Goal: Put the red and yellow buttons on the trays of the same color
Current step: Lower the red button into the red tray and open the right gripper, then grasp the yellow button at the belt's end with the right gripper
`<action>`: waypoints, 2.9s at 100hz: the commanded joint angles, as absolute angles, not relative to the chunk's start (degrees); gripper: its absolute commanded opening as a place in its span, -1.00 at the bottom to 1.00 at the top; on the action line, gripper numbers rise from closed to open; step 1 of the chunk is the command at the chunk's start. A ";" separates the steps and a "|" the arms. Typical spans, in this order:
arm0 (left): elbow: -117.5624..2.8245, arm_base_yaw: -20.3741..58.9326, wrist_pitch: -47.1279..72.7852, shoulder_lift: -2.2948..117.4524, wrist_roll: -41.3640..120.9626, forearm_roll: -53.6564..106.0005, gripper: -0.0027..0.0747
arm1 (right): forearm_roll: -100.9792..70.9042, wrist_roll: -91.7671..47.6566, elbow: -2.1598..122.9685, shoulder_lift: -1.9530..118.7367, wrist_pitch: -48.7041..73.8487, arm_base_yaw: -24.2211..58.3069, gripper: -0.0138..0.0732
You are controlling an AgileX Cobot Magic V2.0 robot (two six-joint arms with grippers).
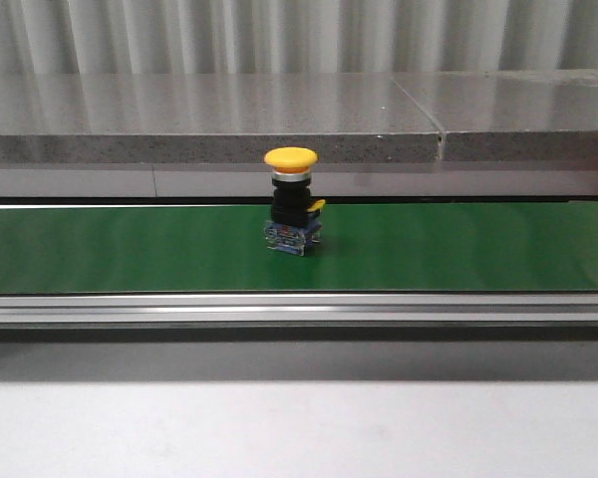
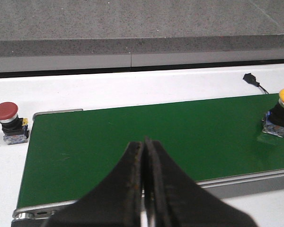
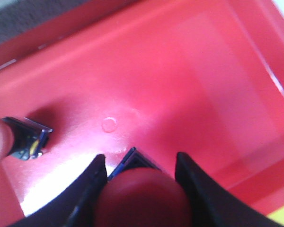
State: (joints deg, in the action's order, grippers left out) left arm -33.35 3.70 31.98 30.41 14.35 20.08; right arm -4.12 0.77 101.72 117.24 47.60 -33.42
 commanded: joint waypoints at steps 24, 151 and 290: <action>-34.89 4.20 28.30 30.55 14.48 21.39 -0.98 | -4.69 0.74 103.94 119.05 41.24 -33.86 -0.38; -34.89 4.20 28.30 30.55 14.48 21.39 -0.98 | -4.69 -6.06 104.15 101.73 49.78 -28.25 0.85; -34.89 4.20 28.30 30.55 14.48 21.39 -0.98 | -6.16 -16.06 75.14 88.79 61.29 6.10 0.85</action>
State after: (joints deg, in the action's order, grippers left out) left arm -33.35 3.83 31.98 30.41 14.35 20.08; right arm -5.68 -14.74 73.97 89.13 64.42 5.67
